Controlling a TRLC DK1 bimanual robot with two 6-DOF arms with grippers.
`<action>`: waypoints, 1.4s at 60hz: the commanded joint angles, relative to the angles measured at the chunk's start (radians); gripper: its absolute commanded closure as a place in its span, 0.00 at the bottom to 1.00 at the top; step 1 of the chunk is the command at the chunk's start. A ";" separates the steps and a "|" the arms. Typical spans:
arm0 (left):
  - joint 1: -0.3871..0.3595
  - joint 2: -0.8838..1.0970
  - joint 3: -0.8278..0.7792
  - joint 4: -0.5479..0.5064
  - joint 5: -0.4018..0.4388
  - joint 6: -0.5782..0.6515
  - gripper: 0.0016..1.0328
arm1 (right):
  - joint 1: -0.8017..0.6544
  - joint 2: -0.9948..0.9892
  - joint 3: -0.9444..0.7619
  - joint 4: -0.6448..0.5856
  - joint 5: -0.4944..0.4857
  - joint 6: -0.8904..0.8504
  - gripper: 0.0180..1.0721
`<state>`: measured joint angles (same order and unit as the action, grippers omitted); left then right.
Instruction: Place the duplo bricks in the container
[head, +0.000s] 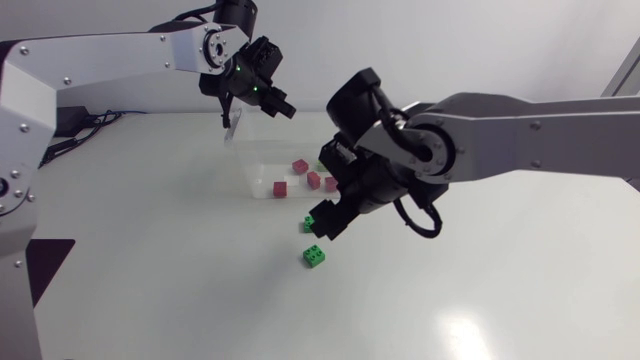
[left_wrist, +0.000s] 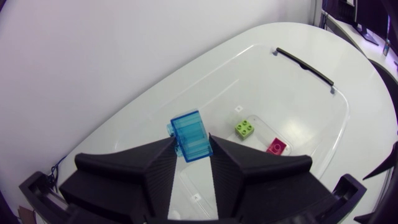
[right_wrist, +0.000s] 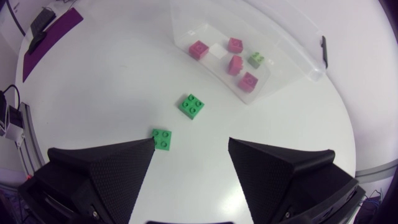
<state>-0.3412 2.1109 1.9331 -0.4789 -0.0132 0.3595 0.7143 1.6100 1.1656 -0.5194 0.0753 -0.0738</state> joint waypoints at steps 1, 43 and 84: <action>0.016 0.061 0.090 -0.026 -0.001 -0.025 0.75 | 0.017 0.054 -0.026 0.015 -0.014 0.022 0.18; 0.014 -0.069 0.070 -0.239 0.025 -0.016 0.05 | 0.043 0.375 0.160 -0.085 -0.080 0.058 0.19; -0.010 -0.632 -0.511 -0.234 0.050 0.193 0.05 | 0.030 0.464 0.230 -0.148 -0.103 0.075 0.72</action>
<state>-0.3485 1.5394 1.4887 -0.7090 0.0193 0.4847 0.7513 2.0743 1.4010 -0.6552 -0.0261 -0.0254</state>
